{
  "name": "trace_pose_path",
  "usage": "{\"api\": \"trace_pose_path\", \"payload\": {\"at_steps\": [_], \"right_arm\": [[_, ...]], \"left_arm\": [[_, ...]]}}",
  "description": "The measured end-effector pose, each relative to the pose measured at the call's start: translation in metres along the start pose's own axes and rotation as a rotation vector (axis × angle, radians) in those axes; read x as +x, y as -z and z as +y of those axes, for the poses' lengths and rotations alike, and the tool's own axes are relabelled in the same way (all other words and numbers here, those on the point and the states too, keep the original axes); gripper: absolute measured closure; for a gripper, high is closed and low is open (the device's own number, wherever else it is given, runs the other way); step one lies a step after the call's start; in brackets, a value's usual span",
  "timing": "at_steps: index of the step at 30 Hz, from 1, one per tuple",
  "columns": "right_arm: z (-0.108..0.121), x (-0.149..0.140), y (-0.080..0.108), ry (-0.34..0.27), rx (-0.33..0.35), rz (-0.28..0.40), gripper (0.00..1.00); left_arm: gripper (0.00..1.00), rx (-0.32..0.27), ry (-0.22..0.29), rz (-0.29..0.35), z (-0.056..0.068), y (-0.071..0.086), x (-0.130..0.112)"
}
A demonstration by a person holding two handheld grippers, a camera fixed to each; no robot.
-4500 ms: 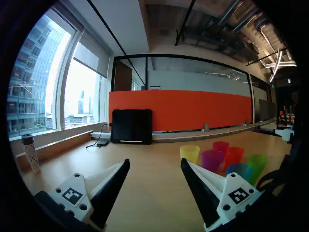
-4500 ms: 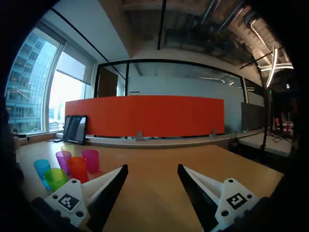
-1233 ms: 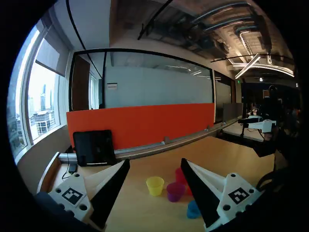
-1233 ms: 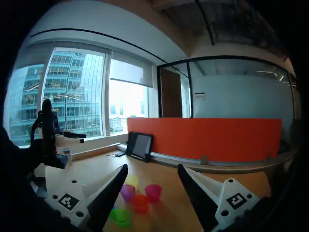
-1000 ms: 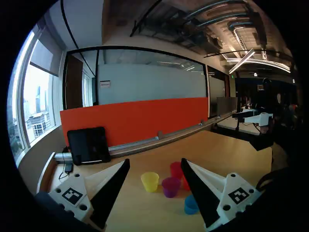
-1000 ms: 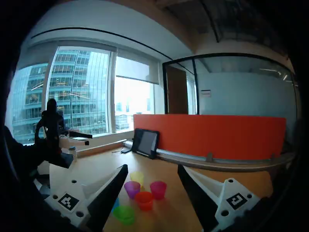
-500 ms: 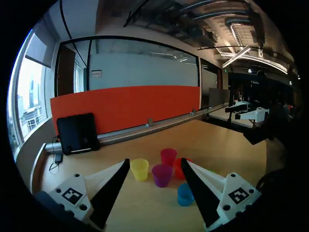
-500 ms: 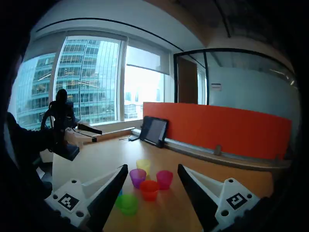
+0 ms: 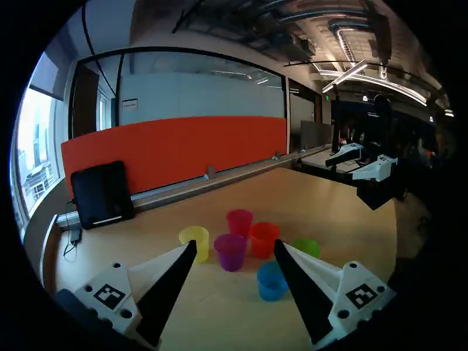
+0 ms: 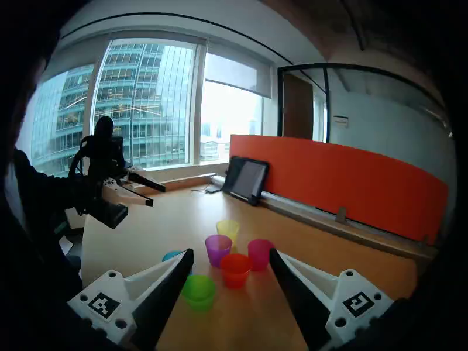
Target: Pour water
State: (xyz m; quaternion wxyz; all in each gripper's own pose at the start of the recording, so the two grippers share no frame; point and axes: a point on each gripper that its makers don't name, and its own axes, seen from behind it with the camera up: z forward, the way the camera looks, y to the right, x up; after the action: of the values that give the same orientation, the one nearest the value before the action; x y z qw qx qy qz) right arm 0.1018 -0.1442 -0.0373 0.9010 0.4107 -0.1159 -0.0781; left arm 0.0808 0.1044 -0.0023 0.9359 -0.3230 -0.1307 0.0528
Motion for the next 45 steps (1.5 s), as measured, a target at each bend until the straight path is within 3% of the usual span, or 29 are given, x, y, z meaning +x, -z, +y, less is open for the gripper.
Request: {"api": "trace_pose_path", "payload": {"at_steps": [35, 45], "right_arm": [[-0.033, -0.106, -0.035, 0.081, 0.145, -0.245, 0.00], [-0.038, -0.131, -0.046, 0.097, 0.172, -0.300, 0.00]], "left_arm": [[0.02, -0.155, -0.013, -0.245, 0.045, -0.029, -0.107], [0.02, -0.205, -0.021, -0.301, 0.054, -0.037, -0.125]]}}
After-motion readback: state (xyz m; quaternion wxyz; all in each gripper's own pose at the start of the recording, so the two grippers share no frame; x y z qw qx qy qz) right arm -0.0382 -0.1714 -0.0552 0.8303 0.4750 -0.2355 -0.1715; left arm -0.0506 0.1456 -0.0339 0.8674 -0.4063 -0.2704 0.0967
